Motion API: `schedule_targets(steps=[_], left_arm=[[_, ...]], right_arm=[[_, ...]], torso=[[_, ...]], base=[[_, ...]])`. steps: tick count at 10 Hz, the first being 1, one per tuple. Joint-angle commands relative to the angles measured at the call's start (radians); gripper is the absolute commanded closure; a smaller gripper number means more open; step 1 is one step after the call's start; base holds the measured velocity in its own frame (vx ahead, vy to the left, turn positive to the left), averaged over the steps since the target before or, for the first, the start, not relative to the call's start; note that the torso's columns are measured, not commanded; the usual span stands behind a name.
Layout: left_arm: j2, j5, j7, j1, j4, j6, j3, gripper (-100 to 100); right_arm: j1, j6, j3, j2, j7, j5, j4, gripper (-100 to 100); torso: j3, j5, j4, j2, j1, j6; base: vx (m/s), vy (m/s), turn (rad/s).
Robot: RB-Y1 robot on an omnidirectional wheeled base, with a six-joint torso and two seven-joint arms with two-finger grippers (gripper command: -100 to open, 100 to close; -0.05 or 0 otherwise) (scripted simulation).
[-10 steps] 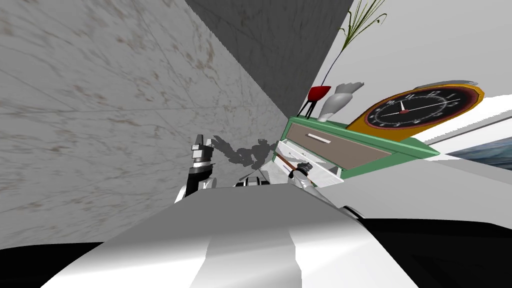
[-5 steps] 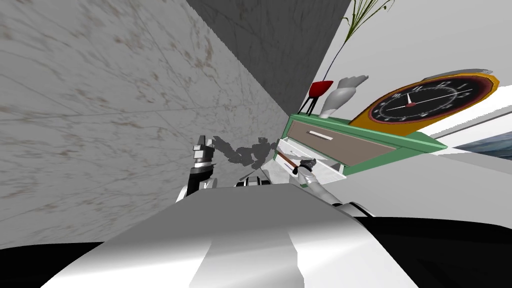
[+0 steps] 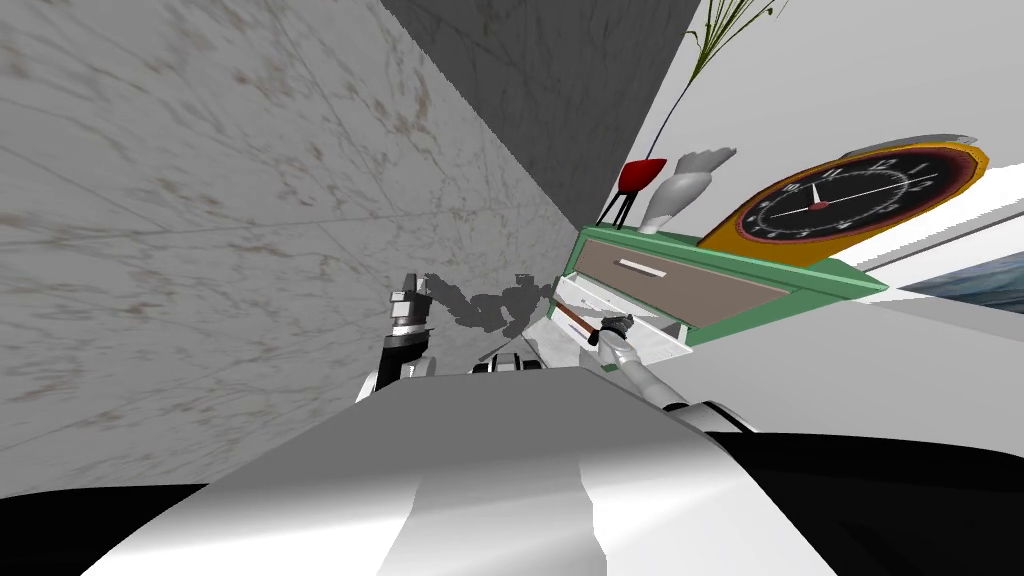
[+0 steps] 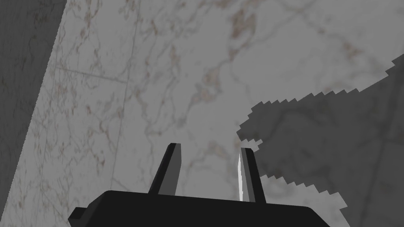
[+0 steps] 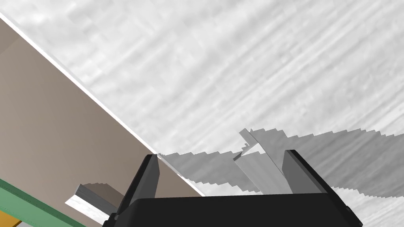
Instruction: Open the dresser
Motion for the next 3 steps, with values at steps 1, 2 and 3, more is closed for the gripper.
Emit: schedule_targets(steps=[1, 2, 3], left_arm=[[0.000, 0.000, 0.000, 0.000, 0.000, 0.000, 0.000, 0], [0.000, 0.000, 0.000, -0.001, -0.001, 0.000, 0.000, 0], [0.001, 0.000, 0.000, 0.000, 0.000, -0.001, -0.002, 0]], right_arm=[[0.002, -0.001, 0.002, 0.003, 0.000, -0.001, 0.002, 0], [0.004, -0.002, 0.003, 0.005, 0.000, -0.002, 0.003, 0], [0.005, -0.003, 0.004, 0.006, 0.001, -0.002, 0.004, 0]], torso=[[0.000, -0.001, -0.001, 0.000, -0.003, 0.000], [0.001, -0.003, -0.002, 0.000, -0.006, -0.001], [0.001, -0.004, -0.002, 0.000, -0.006, -0.001]], base=[[0.000, 0.000, 0.000], [0.007, 0.000, -0.006], [-0.004, -0.008, 0.010]])
